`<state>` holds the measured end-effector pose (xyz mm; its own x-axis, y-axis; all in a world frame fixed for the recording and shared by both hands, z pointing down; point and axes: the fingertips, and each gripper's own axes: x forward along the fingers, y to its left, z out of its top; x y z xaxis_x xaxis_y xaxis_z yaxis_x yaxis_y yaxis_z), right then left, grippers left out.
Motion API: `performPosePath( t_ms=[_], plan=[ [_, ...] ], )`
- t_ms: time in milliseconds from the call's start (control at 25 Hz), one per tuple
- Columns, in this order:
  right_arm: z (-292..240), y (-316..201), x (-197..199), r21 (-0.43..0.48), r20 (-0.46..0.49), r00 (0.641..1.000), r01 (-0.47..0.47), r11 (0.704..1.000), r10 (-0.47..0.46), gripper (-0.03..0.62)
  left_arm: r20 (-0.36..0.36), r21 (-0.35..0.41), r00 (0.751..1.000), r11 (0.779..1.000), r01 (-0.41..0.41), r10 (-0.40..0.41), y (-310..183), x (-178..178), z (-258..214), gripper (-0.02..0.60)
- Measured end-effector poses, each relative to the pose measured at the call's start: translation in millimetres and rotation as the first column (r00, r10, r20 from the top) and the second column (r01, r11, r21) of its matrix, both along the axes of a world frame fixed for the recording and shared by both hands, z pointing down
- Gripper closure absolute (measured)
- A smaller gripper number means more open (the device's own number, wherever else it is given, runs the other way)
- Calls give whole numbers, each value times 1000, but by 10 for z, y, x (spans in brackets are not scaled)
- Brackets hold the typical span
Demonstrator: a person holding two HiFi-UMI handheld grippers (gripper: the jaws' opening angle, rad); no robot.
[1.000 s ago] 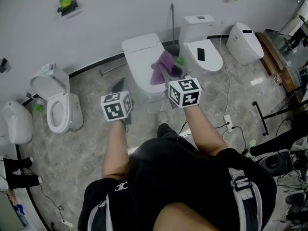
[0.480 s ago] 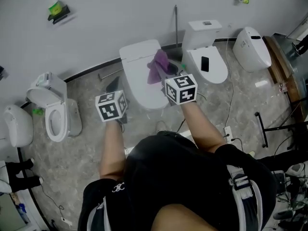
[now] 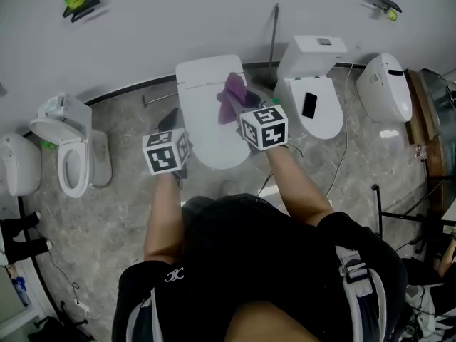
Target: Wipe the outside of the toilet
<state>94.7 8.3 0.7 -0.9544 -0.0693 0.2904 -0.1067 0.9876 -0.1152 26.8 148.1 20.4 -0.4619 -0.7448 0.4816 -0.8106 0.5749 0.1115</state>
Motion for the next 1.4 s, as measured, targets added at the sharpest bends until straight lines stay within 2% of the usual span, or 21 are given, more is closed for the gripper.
performPosePath(
  t_ms=[200, 360, 480, 640, 760, 920, 1120, 1280, 1400],
  plan=[
    [279, 9, -205, 7, -49, 995, 86, 996, -86, 513, -23, -56, 999, 998, 26, -28, -78, -133, 203, 573],
    [463, 46, -369, 21, -92, 985, 148, 989, -145, 513, -15, -77, 999, 997, 33, -34, -148, -278, 238, 574],
    [605, 93, -529, 97, -147, 973, 191, 977, -175, 513, -12, -92, 1000, 995, 27, -28, -179, -406, 291, 573],
    [784, 155, -811, 223, -230, 950, 262, 939, -210, 513, -40, -100, 999, 995, 22, -26, -182, -639, 432, 573],
    [899, 143, -1138, 256, -265, 937, 298, 919, -230, 513, -79, -94, 996, 995, 28, -35, -180, -907, 573, 572],
    [1150, 85, -1680, 238, -306, 917, 335, 912, -257, 513, -107, -95, 994, 995, -1, -10, -215, -1328, 786, 573],
    [1659, 40, -2453, 138, -402, 868, 371, 918, -290, 513, -168, -93, 986, 995, -32, 16, -213, -1977, 1208, 573],
    [2092, -14, -2978, 84, -437, 826, 433, 898, -357, 513, -132, -171, 990, 982, -78, 55, -205, -2443, 1650, 573],
    [2405, -47, -3360, 74, -468, 786, 491, 868, -404, 513, -165, -166, 984, 982, -88, 60, -256, -2784, 1965, 573]
  ],
)
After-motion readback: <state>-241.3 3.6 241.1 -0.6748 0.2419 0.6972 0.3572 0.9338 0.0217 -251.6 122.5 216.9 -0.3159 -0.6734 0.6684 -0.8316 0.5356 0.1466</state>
